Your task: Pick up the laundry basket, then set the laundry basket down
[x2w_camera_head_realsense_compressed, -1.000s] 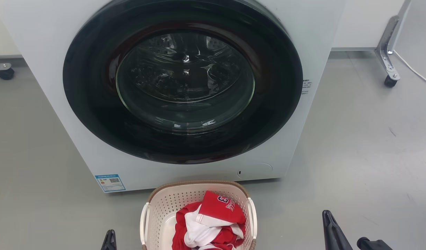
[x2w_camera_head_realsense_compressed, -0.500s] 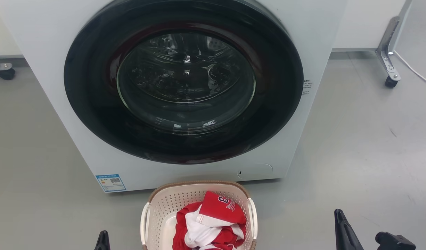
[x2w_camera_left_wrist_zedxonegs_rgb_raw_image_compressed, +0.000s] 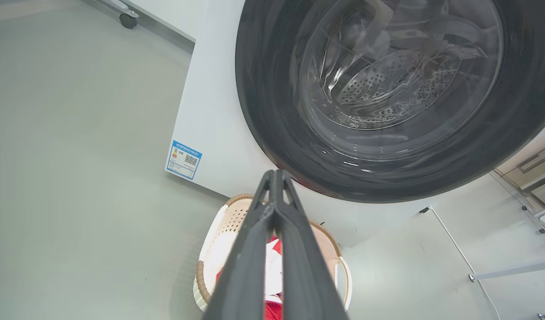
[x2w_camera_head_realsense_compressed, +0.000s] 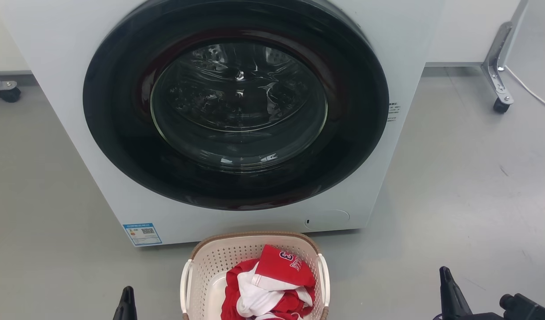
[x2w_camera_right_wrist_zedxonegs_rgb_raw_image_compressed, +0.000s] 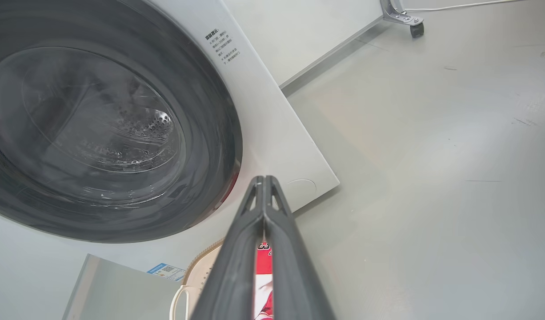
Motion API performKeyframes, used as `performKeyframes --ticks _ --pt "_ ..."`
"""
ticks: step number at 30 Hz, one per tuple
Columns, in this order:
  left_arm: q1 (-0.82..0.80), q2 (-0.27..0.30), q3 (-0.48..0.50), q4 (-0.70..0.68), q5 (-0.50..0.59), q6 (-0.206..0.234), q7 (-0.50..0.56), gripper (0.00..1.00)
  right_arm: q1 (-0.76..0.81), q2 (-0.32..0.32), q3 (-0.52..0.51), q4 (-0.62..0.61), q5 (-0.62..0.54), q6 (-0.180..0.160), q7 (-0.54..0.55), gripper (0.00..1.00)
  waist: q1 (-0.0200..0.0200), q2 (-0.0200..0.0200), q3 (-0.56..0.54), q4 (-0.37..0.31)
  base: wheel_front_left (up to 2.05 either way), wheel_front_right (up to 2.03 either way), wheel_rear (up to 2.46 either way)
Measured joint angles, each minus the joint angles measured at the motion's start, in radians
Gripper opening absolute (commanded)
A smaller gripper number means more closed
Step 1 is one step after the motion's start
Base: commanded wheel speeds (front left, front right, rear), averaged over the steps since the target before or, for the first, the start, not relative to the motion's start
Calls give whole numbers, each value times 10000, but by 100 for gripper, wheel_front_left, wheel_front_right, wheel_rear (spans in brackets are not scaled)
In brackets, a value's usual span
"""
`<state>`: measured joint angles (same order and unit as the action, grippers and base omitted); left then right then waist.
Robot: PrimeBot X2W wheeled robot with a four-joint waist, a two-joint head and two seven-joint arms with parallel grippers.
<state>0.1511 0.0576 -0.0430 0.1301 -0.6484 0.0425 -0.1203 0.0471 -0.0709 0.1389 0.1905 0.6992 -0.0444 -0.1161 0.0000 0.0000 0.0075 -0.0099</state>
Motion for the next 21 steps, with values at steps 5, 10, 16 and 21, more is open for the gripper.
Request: performKeyframes --ticks 5,10,16,21 --pt "-223 -6 81 153 -782 -169 228 0 -122 23 -211 94 704 109 194 0 0 0 -5 8 0 0 0" --pt "-280 -17 192 263 -1567 -265 399 0 -214 48 -426 146 1398 245 372 0 0 0 -10 16 0 0 0" --pt "-610 -27 339 424 -2395 -435 629 0 -375 71 -694 255 2222 397 591 0 0 0 -15 25 0 0 0" --pt "-678 -33 414 558 -3101 -529 815 0 -419 94 -901 370 2940 543 769 0 0 1 -20 33 0 0 0"
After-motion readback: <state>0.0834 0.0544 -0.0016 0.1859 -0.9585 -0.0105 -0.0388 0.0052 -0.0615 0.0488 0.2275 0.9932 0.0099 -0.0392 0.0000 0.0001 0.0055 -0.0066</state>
